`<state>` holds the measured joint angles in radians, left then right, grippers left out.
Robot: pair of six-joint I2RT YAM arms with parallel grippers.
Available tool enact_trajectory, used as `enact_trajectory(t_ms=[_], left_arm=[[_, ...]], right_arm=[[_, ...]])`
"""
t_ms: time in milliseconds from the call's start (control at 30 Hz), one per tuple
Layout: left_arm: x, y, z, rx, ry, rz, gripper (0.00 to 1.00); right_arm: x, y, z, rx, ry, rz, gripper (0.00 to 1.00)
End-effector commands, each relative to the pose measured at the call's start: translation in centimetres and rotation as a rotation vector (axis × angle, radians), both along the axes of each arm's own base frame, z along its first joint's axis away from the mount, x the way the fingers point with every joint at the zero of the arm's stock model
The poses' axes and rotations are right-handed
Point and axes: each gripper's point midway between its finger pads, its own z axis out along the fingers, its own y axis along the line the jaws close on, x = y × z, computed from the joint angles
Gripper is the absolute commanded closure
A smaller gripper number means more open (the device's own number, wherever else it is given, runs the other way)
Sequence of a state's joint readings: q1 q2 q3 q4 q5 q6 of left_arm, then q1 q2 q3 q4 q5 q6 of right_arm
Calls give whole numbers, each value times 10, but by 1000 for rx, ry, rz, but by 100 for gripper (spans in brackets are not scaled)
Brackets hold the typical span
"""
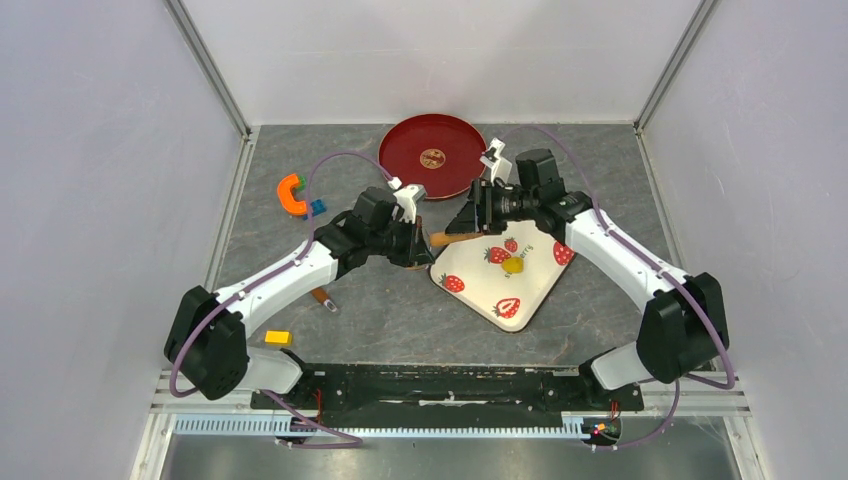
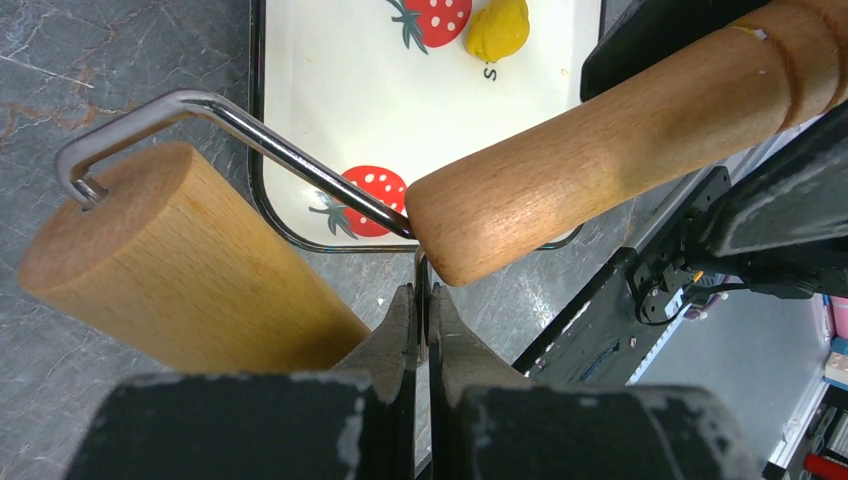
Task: Roll out the dumpling wrappers from the dough
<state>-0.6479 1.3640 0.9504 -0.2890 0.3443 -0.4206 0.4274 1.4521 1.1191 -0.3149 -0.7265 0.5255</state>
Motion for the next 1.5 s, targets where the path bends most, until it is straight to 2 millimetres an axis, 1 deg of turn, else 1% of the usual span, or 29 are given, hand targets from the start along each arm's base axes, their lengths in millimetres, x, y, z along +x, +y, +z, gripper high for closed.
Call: enact_trajectory(t_ms=[0, 133, 233, 333, 400, 433, 467, 533, 633, 667, 700, 800, 867, 933, 967, 1033, 1133, 1267, 1367, 1467], left_arm=[[6, -7, 30, -58, -98, -34, 98], [6, -7, 29, -58, -96, -35, 98], [5, -7, 29, -58, -94, -39, 98], [4, -7, 28, -58, -94, -42, 98], [4, -7, 28, -57, -95, -43, 98], [4, -6, 28, -57, -93, -42, 94], [3, -6, 28, -58, -92, -42, 82], [3, -7, 32, -69, -92, -36, 58], [5, -12, 45, -142, -99, -8, 40], [6, -15, 50, -183, -91, 7, 36], [7, -18, 56, -232, -80, 25, 35], [11, -22, 67, -362, -28, 81, 34], [14, -22, 68, -445, 25, 137, 34], [17, -19, 64, -522, 85, 202, 34], [18, -17, 60, -544, 121, 240, 34], [17, -11, 45, -546, 178, 307, 34], [12, -1, 11, -488, 295, 418, 34], [-2, 7, -32, -447, 457, 525, 38], [-12, 6, -58, -412, 553, 558, 42], [-19, 2, -76, -383, 609, 560, 49]], right_arm=[[6, 12, 12, 13, -40, 14, 47], [2, 14, 7, 4, -29, 17, 52], [1, 14, 5, 1, -24, 13, 61], [1, 15, 4, 2, -21, 10, 74], [1, 15, 2, 0, -17, 10, 89], [1, 15, 2, 0, -20, 13, 97], [1, 14, 1, -2, -22, 14, 100], [0, 14, -1, -9, -30, 18, 100], [2, 9, -6, -32, -51, 3, 100], [2, 6, -9, -47, -60, -3, 100], [4, 2, -13, -71, -67, -17, 100], [9, -14, -21, -117, -81, -58, 100], [15, -27, -22, -142, -96, -96, 100], [22, -44, -19, -169, -120, -149, 100], [27, -53, -17, -182, -135, -176, 100], [36, -72, -9, -194, -161, -233, 100], [48, -99, 7, -199, -201, -318, 100], [59, -127, 30, -200, -255, -413, 100], [63, -139, 40, -195, -277, -452, 100], [62, -143, 44, -187, -281, -462, 100]])
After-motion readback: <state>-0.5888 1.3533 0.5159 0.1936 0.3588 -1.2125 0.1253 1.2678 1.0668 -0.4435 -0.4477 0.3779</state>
